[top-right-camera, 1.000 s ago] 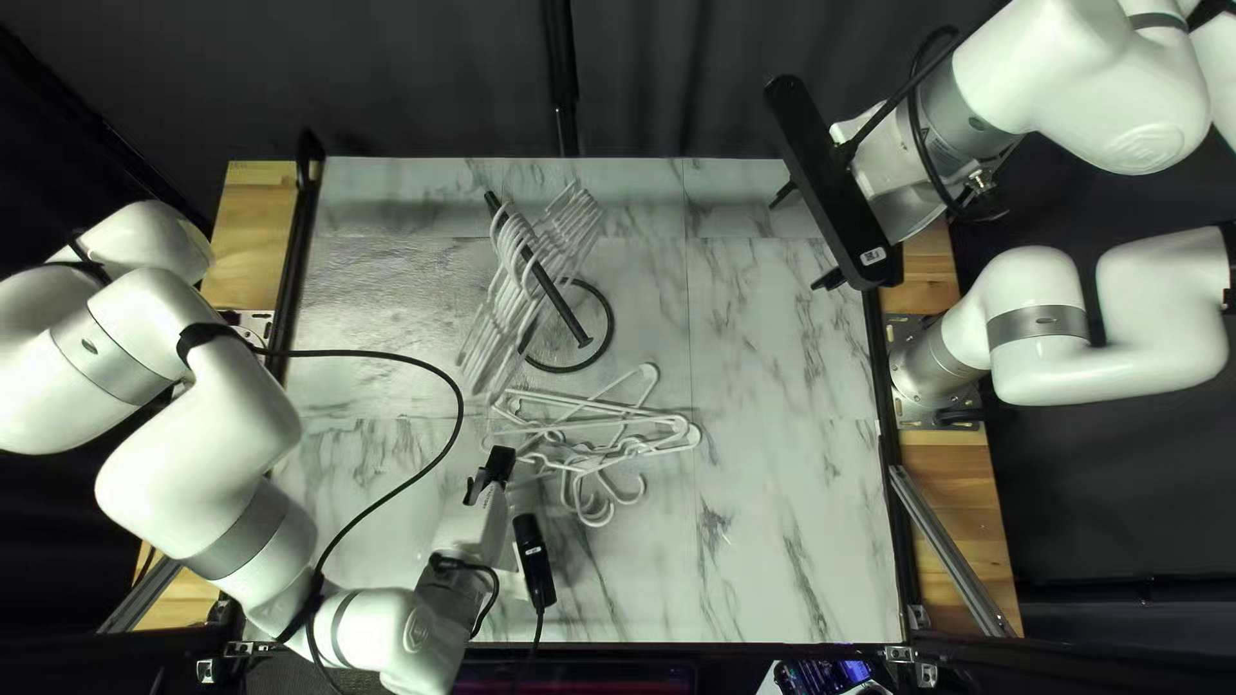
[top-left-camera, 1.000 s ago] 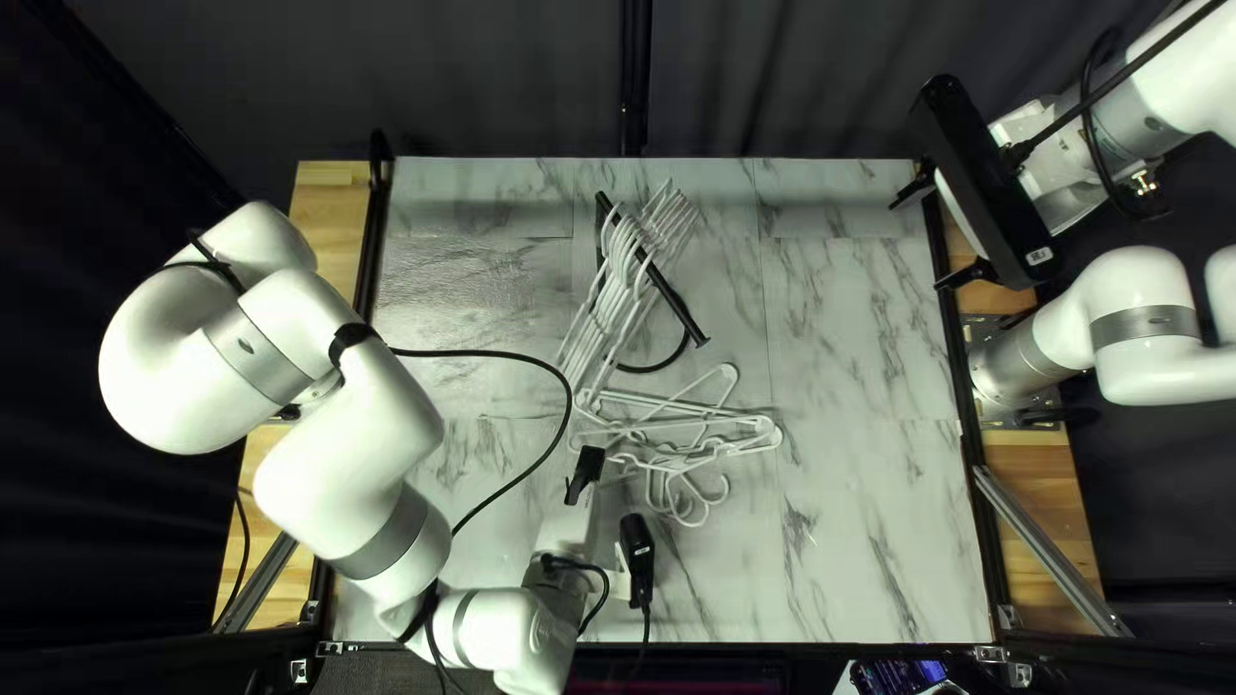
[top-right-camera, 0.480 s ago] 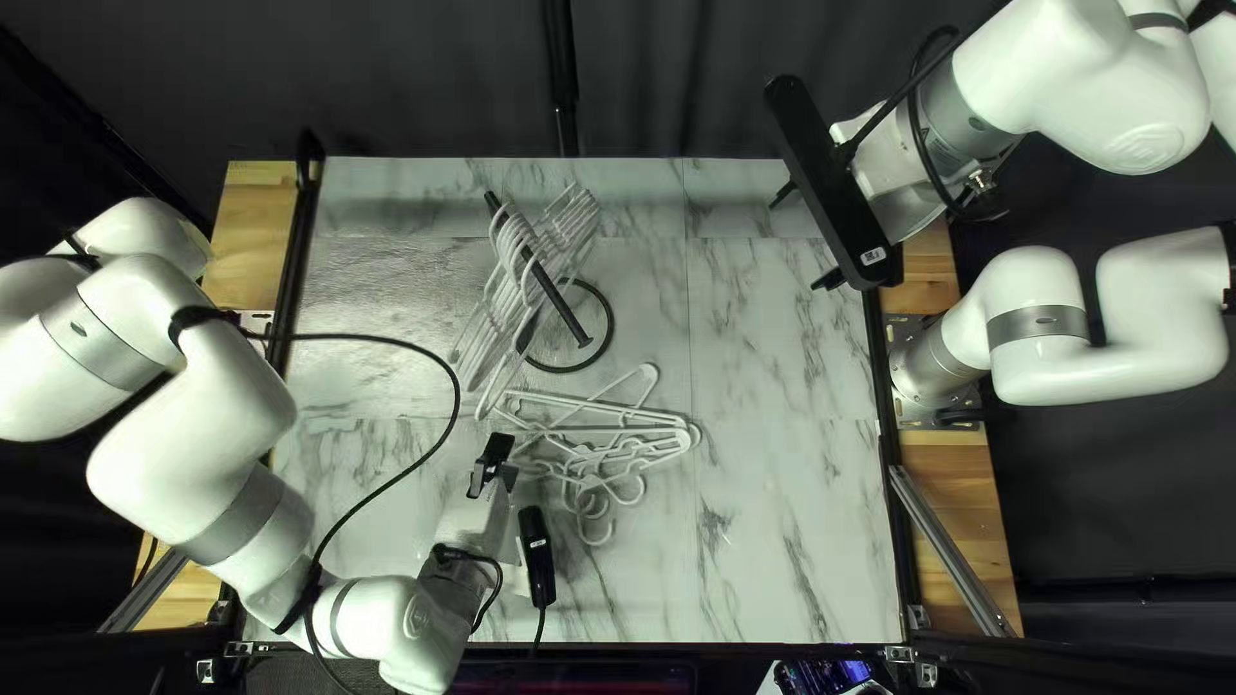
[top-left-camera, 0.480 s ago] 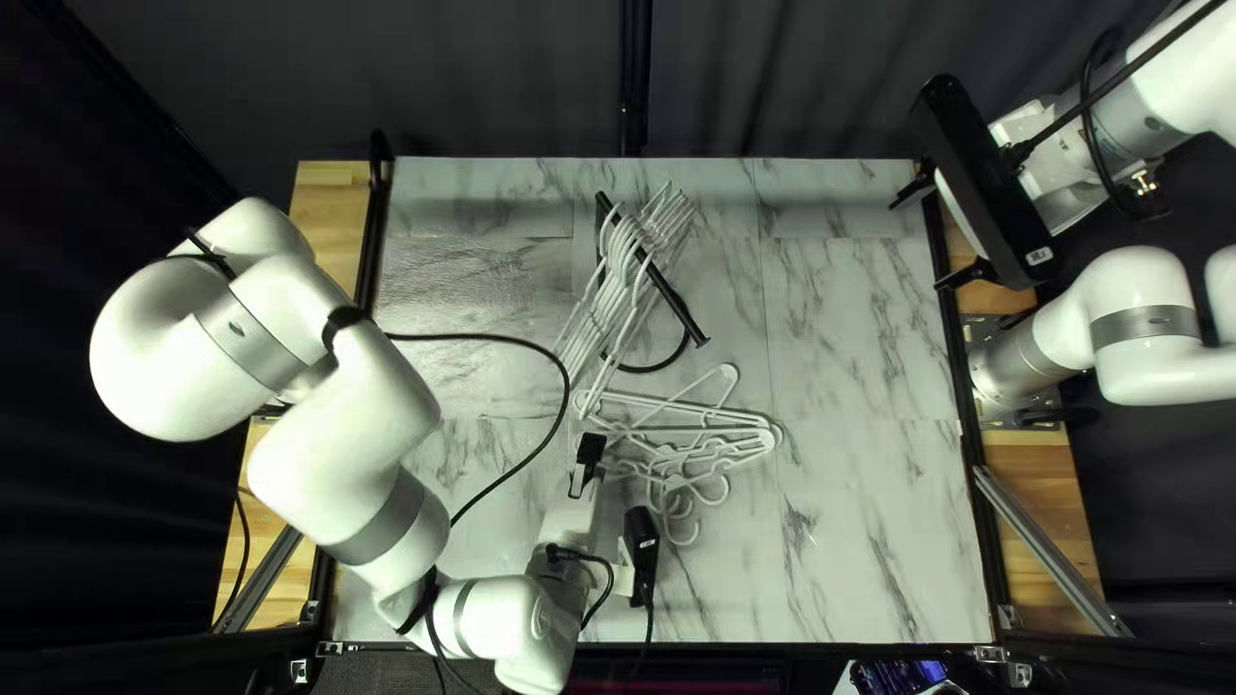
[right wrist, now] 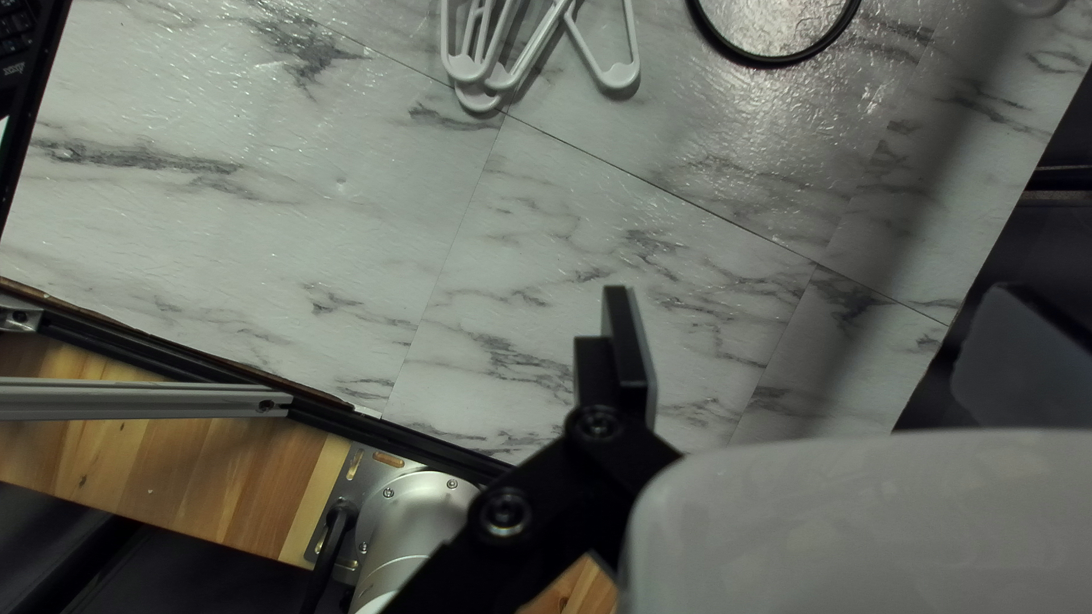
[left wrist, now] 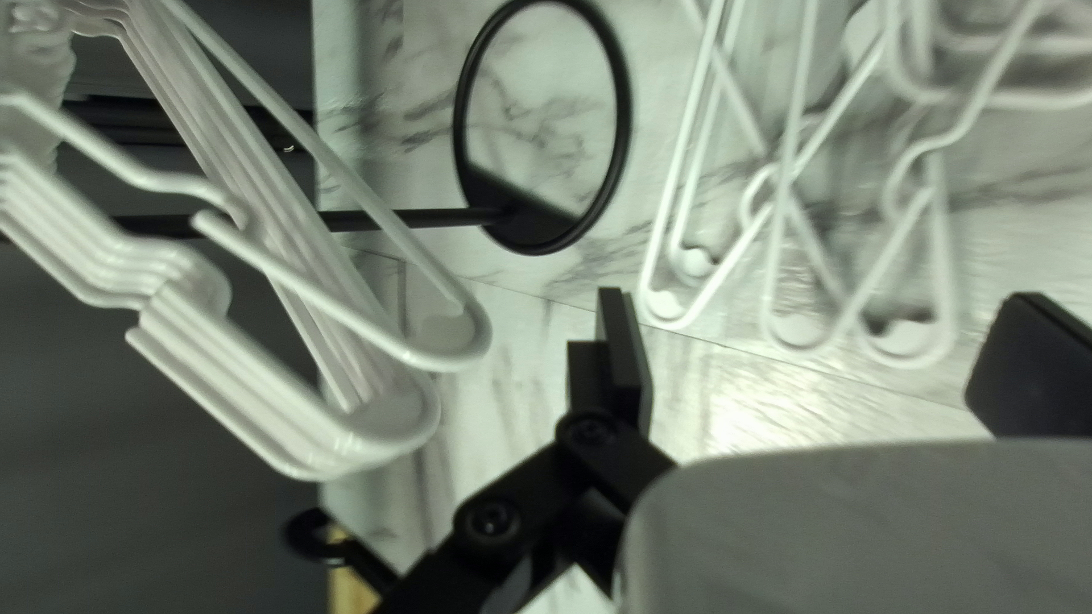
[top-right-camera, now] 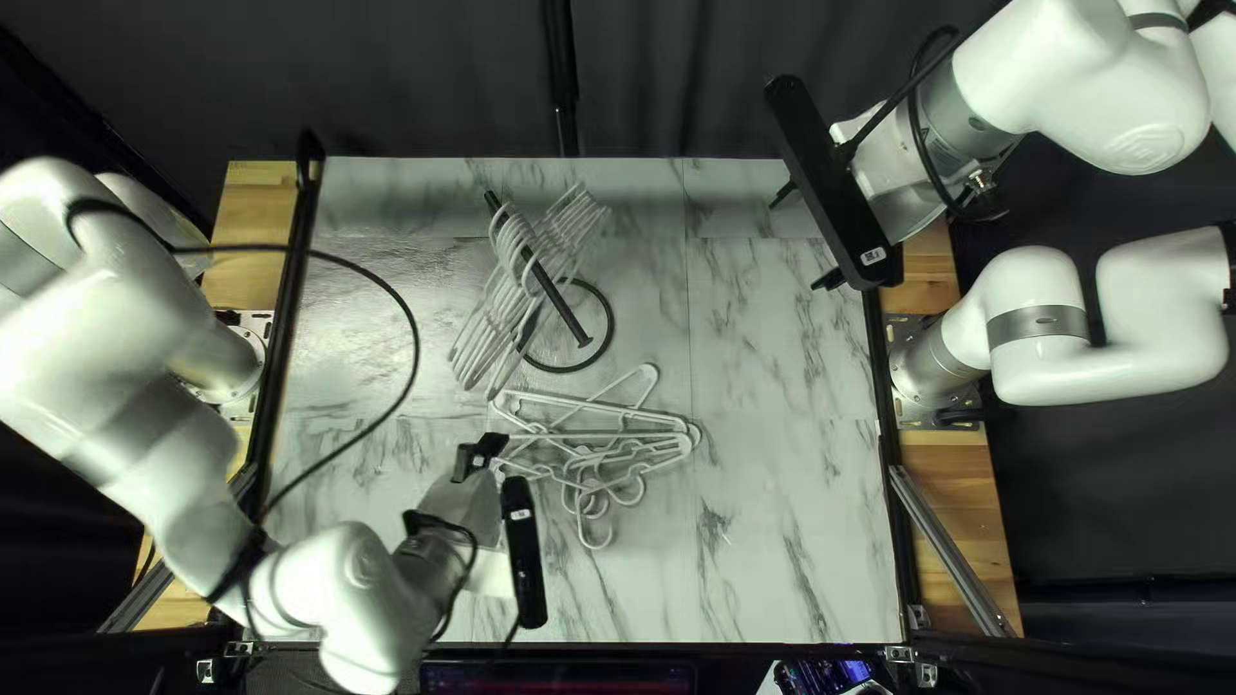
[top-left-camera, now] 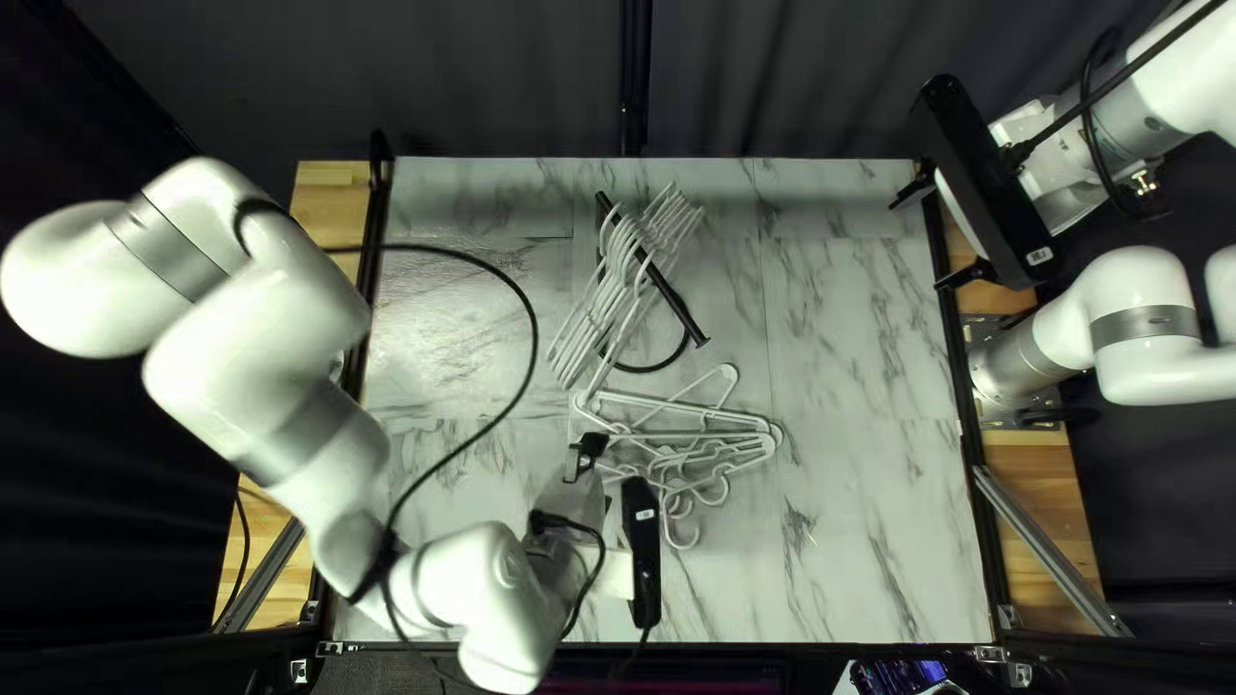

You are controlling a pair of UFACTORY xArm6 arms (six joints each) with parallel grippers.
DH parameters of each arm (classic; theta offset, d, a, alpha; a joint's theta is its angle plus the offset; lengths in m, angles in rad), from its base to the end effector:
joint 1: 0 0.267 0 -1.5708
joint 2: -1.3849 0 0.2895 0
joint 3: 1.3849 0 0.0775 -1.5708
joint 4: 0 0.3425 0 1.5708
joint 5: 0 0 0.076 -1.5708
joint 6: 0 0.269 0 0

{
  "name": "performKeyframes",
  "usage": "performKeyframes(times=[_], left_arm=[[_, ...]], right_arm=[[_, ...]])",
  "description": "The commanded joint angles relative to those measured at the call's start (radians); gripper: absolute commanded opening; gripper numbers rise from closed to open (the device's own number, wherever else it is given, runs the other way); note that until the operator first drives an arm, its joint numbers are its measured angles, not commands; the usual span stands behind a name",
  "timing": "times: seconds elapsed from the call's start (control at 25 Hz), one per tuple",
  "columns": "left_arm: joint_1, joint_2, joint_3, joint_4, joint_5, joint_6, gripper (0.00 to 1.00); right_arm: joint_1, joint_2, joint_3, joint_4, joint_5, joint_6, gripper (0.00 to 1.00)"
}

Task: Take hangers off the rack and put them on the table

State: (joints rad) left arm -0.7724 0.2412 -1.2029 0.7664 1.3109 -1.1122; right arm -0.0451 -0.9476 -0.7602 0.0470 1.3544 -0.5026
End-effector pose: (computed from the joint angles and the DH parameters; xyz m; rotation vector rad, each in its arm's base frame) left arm 0.4480 -0.2037 0.1745 -2.4245 0.0018 -0.4698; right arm 0.2935 -0.0017 0.3742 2.9651 0.6874 0.5429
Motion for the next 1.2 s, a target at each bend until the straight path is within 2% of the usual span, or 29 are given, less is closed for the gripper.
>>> performKeyframes(times=[0.04, 0.24, 0.36, 0.48, 0.6, 0.72, 1.2], left_arm=[[-0.06, -0.09, 0.021, -0.021, -0.002, -0.054, 1.0], [-0.073, -0.24, 0.1, -0.022, 0.005, -0.04, 1.0], [-0.038, -0.368, 0.169, -0.028, -0.003, 0.026, 1.0], [0.074, -0.569, 0.265, -0.061, -0.044, 0.197, 1.0], [0.226, -0.728, 0.306, -0.145, -0.098, 0.424, 1.0], [0.31, -0.761, 0.284, -0.204, -0.092, 0.541, 1.0], [0.31, -0.761, 0.284, -0.204, -0.092, 0.541, 1.0]], right_arm=[[0.0, 0.0, 0.0, 0.0, 0.0, 0.0, 1.0], [0.0, 0.0, 0.0, 0.0, 0.0, 0.0, 1.0], [0.0, 0.0, 0.0, 0.0, 0.0, 0.0, 1.0], [0.0, 0.0, 0.0, 0.0, 0.0, 0.0, 1.0], [0.0, 0.0, 0.0, 0.0, 0.0, 0.0, 1.0], [0.0, 0.0, 0.0, 0.0, 0.0, 0.0, 1.0], [0.0, 0.0, 0.0, 0.0, 0.0, 0.0, 1.0]])
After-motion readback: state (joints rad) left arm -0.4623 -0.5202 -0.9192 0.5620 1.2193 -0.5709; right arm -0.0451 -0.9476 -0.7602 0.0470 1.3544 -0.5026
